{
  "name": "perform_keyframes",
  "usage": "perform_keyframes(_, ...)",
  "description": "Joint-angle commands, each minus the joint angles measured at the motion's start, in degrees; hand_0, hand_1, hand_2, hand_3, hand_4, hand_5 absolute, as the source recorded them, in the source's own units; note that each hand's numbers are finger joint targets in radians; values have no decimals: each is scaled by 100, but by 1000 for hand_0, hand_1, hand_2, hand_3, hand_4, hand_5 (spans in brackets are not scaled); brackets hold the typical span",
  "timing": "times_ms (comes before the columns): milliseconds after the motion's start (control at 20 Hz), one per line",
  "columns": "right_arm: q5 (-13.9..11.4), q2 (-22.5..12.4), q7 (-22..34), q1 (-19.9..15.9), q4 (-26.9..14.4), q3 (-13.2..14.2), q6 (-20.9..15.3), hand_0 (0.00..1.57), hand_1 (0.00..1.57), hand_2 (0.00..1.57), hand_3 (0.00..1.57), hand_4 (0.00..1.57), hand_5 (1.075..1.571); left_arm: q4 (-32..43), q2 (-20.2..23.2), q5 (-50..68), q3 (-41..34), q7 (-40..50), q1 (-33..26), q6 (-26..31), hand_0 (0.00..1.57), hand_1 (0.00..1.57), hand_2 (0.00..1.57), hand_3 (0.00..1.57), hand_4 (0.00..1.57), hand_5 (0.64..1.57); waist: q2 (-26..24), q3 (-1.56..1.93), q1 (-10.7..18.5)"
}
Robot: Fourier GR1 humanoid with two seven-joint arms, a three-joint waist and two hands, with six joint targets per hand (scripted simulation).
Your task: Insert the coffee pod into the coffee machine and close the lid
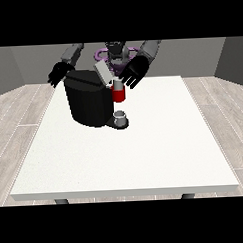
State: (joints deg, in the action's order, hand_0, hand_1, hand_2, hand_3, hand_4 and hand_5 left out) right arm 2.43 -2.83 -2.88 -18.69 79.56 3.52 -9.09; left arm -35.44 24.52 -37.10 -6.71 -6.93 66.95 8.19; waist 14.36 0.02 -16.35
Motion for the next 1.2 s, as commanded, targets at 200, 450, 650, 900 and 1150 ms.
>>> perform_keyframes(200, -86, 145, -4, 85, 16, -122, -118, 0, 0, 0, 0, 435, 1571, 59, -173, -111, 73, -41, -170, -79, 1249, 1249, 1282, 1181, 480, 1571, -24, -2, 76)
perform_keyframes(450, 57, -49, 106, 91, 222, -34, 89, 0, 0, 0, 0, 446, 1571, 165, 30, -82, -42, -221, -200, -36, 1196, 1196, 1240, 1142, 466, 1571, 135, -3, -125)
perform_keyframes(650, -29, 78, -17, 269, 65, -147, 53, 0, 0, 0, 0, 418, 1571, 114, 192, -104, -42, -64, 30, 248, 1129, 1129, 1167, 1028, 443, 1571, 8, -1, -90)
perform_keyframes(900, 38, 56, -45, 230, -56, -12, 13, 0, 0, 0, 0, 335, 1571, 26, 37, -238, 102, -128, -109, 170, 1085, 1085, 1132, 956, 403, 1571, -54, -1, 56)
perform_keyframes(1150, 11, -8, -166, 152, 66, 30, -13, 0, 0, 0, 0, 431, 1571, 61, 250, -221, -48, -414, -127, 0, 1050, 1050, 1119, 962, 364, 1571, 202, -3, -2)
